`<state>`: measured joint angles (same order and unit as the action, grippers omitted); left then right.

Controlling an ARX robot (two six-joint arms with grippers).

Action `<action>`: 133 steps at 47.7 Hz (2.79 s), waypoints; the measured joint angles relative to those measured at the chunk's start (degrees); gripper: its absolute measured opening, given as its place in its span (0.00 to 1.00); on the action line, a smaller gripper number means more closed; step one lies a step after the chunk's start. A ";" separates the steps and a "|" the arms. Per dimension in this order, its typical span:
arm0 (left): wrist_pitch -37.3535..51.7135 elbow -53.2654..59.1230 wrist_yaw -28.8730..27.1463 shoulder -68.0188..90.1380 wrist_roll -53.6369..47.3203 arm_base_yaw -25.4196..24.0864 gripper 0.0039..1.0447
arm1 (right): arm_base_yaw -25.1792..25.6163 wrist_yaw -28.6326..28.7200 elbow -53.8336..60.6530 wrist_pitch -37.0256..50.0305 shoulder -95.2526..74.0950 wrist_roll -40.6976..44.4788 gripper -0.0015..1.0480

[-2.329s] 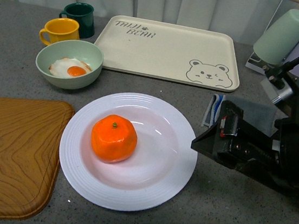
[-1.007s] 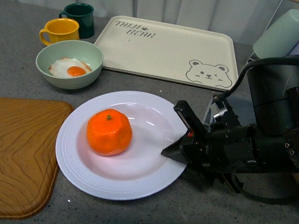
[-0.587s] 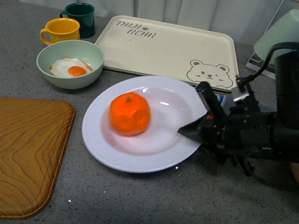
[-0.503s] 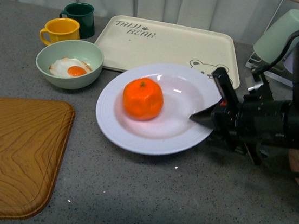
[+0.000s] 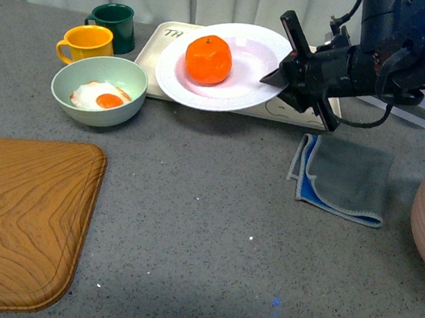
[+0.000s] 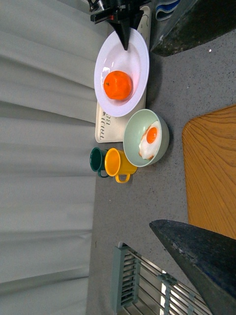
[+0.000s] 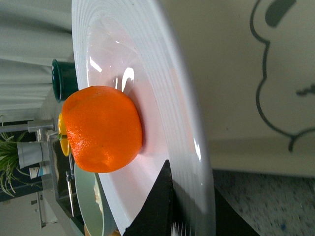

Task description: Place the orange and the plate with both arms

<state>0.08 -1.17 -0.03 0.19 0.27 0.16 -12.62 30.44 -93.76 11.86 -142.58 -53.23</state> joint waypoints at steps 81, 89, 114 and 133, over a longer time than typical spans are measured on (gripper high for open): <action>0.00 0.00 0.00 0.00 0.00 0.00 0.94 | 9.33 -33.83 76.04 55.34 56.74 53.05 0.01; 0.00 0.00 0.00 0.00 0.00 -0.02 0.94 | 12.00 -30.80 80.67 53.77 63.10 53.07 0.01; 0.00 0.00 0.00 0.00 0.00 -0.02 0.94 | 12.50 -30.58 90.84 39.30 87.56 53.05 0.01; 0.00 0.00 0.00 0.00 0.00 -0.02 0.94 | 12.52 -30.56 93.24 25.09 104.59 53.05 0.01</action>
<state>0.08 -1.17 -0.03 0.19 0.27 0.14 -0.10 -0.12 -0.51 36.95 -38.00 -0.19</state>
